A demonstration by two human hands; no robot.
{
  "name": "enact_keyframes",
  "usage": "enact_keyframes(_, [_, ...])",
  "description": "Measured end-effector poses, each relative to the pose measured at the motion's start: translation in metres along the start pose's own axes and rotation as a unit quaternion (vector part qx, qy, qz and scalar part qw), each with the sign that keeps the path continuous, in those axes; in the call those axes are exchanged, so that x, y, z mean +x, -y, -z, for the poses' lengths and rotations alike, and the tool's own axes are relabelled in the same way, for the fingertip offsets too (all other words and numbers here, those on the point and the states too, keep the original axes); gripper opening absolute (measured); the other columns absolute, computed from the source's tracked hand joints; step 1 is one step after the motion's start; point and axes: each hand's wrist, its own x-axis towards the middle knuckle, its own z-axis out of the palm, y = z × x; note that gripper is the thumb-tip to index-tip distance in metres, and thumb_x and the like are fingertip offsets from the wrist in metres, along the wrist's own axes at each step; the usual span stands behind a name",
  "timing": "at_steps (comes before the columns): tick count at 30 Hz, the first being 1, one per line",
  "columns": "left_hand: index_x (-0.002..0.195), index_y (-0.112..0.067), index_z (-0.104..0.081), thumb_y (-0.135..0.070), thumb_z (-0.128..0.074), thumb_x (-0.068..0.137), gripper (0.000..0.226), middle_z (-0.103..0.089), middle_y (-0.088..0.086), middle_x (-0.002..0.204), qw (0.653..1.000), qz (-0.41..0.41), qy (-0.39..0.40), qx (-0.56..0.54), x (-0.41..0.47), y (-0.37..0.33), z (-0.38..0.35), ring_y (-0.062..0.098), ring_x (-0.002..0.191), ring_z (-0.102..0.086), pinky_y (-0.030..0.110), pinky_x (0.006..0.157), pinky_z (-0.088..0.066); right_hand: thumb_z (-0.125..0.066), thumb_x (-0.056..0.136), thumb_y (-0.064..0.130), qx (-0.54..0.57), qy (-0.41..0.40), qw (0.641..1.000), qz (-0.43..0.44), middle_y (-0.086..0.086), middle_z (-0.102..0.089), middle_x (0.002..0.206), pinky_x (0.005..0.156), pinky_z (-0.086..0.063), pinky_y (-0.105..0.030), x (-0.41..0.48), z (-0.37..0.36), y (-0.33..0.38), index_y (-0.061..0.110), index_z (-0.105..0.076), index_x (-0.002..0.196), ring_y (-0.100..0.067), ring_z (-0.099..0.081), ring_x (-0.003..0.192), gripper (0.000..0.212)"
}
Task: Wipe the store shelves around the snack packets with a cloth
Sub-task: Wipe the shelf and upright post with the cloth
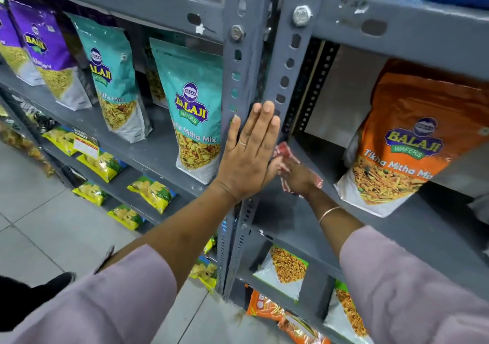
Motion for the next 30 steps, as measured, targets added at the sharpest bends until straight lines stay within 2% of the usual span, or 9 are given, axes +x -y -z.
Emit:
enact_keyframes(3, [0.146, -0.011, 0.024, -0.034, -0.026, 0.098, 0.073, 0.032, 0.003, 0.152, 1.0, 0.003, 0.003, 0.003, 0.001, -0.001, 0.003, 0.016, 0.143, 0.02, 0.039, 0.116, 0.007, -0.046, 0.098, 0.007, 0.035, 0.04, 0.995, 0.08, 0.003, -0.037, 0.149, 0.12, -0.024, -0.032, -0.04, -0.014, 0.007, 0.022, -0.035, 0.142, -0.023, -0.036, 0.141, 0.047])
enact_keyframes(10, [0.146, -0.011, 0.023, -0.028, -0.04, 0.088, 0.088, 0.033, 0.002, 0.152, 0.999, 0.007, 0.031, 0.022, 0.002, -0.004, 0.009, 0.017, 0.142, 0.02, 0.041, 0.116, 0.008, -0.062, 0.087, 0.027, -0.059, 0.051, 0.997, -0.009, 0.007, -0.062, 0.133, 0.103, -0.048, -0.037, -0.132, -0.023, -0.014, 0.045, -0.059, 0.123, -0.02, -0.059, 0.121, 0.04])
enact_keyframes(14, [0.148, -0.011, 0.012, -0.027, -0.045, 0.085, 0.086, 0.034, 0.003, 0.151, 0.998, 0.012, 0.038, 0.041, 0.003, -0.006, 0.01, 0.017, 0.142, 0.021, 0.041, 0.115, 0.009, -0.061, 0.084, 0.016, 0.103, 0.243, 0.964, 0.005, -0.012, -0.067, 0.125, 0.102, -0.05, -0.042, -0.138, 0.024, -0.011, 0.012, -0.063, 0.123, -0.019, -0.063, 0.111, 0.04])
enact_keyframes(16, [0.147, -0.011, 0.022, -0.027, -0.045, 0.085, 0.092, 0.034, 0.003, 0.151, 0.998, 0.013, 0.043, 0.045, 0.004, -0.006, 0.011, 0.017, 0.142, 0.022, 0.04, 0.115, 0.01, -0.059, 0.086, 0.023, 0.192, 0.134, 0.972, -0.034, -0.006, -0.074, 0.111, 0.097, -0.054, -0.033, -0.124, 0.038, -0.007, 0.01, -0.065, 0.122, -0.014, -0.069, 0.102, 0.038])
enact_keyframes(19, [0.145, -0.011, 0.027, -0.028, -0.044, 0.086, 0.093, 0.035, 0.002, 0.151, 0.998, 0.012, 0.05, 0.042, 0.005, -0.006, 0.013, 0.017, 0.142, 0.023, 0.04, 0.115, 0.011, -0.051, 0.092, 0.0, 0.209, -0.078, 0.963, -0.149, 0.012, -0.075, 0.072, 0.045, -0.044, -0.006, -0.11, 0.026, 0.0, 0.0, -0.066, 0.116, 0.009, -0.06, 0.047, 0.029])
enact_keyframes(20, [0.146, -0.012, 0.026, -0.027, -0.044, 0.086, 0.093, 0.035, 0.002, 0.151, 0.998, 0.012, 0.051, 0.038, 0.005, -0.006, 0.013, 0.016, 0.142, 0.023, 0.039, 0.115, 0.011, -0.049, 0.092, -0.002, 0.173, -0.09, 0.965, -0.178, 0.004, -0.076, 0.087, 0.045, -0.041, -0.009, -0.109, 0.012, 0.002, -0.001, -0.063, 0.119, 0.007, -0.062, 0.054, 0.031])
enact_keyframes(23, [0.147, -0.011, 0.009, -0.027, -0.047, 0.085, 0.085, 0.022, 0.01, 0.155, 0.998, 0.018, 0.05, 0.046, 0.003, -0.006, 0.011, 0.016, 0.142, 0.023, 0.039, 0.115, 0.012, -0.039, 0.096, 0.004, -0.022, -0.041, 0.984, -0.17, -0.012, -0.045, 0.146, 0.091, -0.046, -0.02, -0.117, -0.034, 0.023, 0.004, -0.039, 0.142, -0.018, -0.058, 0.111, 0.046])
enact_keyframes(27, [0.146, -0.011, 0.008, -0.028, -0.05, 0.084, 0.087, 0.02, 0.012, 0.155, 0.998, 0.022, 0.045, 0.027, 0.003, -0.006, 0.007, 0.016, 0.141, 0.023, 0.038, 0.115, 0.014, -0.033, 0.101, 0.019, -0.068, -0.019, 0.996, -0.062, 0.001, -0.019, 0.161, 0.119, -0.026, -0.03, -0.106, -0.062, 0.033, 0.023, -0.022, 0.151, -0.018, -0.029, 0.144, 0.051])
enact_keyframes(30, [0.147, -0.009, 0.006, -0.028, -0.05, 0.084, 0.086, 0.004, 0.022, 0.152, 0.998, 0.027, 0.041, 0.029, 0.002, -0.007, 0.009, 0.017, 0.142, 0.022, 0.039, 0.115, 0.013, -0.037, 0.099, 0.021, -0.074, -0.079, 0.989, -0.1, 0.003, -0.022, 0.16, 0.123, -0.014, -0.034, -0.115, -0.047, -0.004, 0.023, -0.028, 0.149, -0.019, -0.018, 0.148, 0.051])
